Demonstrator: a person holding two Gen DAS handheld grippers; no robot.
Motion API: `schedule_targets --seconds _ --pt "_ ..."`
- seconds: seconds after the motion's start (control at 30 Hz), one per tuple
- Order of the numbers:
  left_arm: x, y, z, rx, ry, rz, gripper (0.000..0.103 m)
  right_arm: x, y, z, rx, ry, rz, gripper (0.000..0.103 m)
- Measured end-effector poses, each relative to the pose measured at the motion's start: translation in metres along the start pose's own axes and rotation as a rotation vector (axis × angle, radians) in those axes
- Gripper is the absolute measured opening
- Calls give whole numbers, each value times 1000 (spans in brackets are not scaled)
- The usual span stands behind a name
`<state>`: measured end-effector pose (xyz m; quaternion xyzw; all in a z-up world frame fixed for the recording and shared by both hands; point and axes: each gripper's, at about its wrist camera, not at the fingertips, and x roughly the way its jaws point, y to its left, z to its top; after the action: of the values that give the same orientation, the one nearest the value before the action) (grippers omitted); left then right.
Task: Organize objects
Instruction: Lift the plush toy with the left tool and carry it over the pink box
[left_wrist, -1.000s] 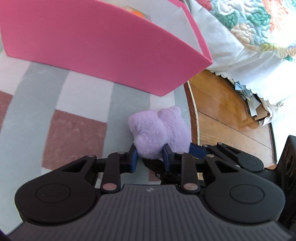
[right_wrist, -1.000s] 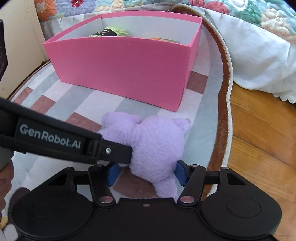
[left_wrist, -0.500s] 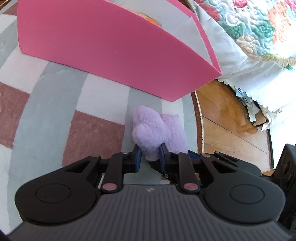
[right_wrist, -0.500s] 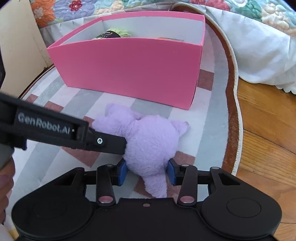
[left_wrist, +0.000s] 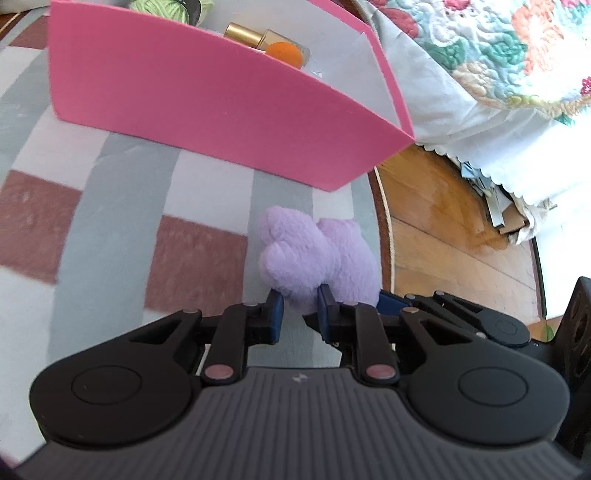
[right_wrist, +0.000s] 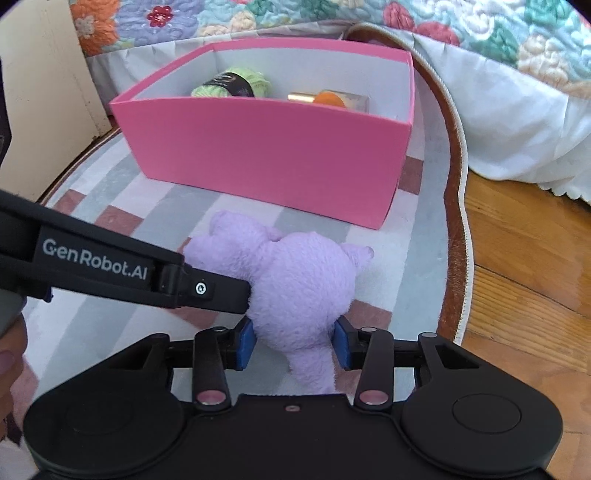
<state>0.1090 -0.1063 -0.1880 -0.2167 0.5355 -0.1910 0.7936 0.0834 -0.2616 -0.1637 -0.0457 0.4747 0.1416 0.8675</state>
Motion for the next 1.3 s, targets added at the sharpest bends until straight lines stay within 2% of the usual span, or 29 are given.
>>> schedule_targets --seconds 0.13,0.43,0.8,1.03,1.3 --pt "-30 -11 -9 51 -3 48 17 -21 19 1 -18 -1 -12 47" --pt "-113 -25 -15 90 -80 48 15 -79 59 8 -73 -108 -6 47" --pt "-178 -49 -9 164 -142 89 14 -133 91 41 -143 -195 -15 47" --pt "-210 -68 20 216 -198 90 15 -158 101 72 -203 -261 -36 47" --pt "-219 -83 79 253 -265 106 15 -157 87 131 -189 -284 -27 47"
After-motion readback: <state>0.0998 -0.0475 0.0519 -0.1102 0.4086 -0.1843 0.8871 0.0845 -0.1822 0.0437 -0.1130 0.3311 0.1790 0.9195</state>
